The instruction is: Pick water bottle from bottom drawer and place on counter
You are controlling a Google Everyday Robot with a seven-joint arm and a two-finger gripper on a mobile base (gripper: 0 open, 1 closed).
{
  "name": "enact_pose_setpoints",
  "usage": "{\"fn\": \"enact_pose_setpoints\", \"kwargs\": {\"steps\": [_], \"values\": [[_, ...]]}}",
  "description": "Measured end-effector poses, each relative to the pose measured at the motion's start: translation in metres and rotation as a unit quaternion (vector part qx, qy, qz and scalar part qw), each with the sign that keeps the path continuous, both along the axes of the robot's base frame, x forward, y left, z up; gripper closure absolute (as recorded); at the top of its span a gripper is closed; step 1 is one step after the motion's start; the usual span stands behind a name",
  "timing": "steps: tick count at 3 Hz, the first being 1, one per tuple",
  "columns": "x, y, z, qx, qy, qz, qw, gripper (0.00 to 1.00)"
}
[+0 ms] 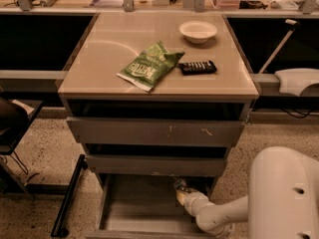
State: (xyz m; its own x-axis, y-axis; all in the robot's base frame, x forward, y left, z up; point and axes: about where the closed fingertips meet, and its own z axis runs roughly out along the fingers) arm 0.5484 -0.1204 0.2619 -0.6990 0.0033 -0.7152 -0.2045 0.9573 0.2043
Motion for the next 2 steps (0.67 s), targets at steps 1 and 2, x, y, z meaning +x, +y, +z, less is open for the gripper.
{"fn": "enact_pose_setpoints", "kwargs": {"steps": [1,2], "values": [[-0.037,-0.045,0.049,-0.055,0.023,0.016,0.9981,1.00],[-0.035,-0.046,0.081,-0.063,0.011,0.029,0.9975,1.00]]}}
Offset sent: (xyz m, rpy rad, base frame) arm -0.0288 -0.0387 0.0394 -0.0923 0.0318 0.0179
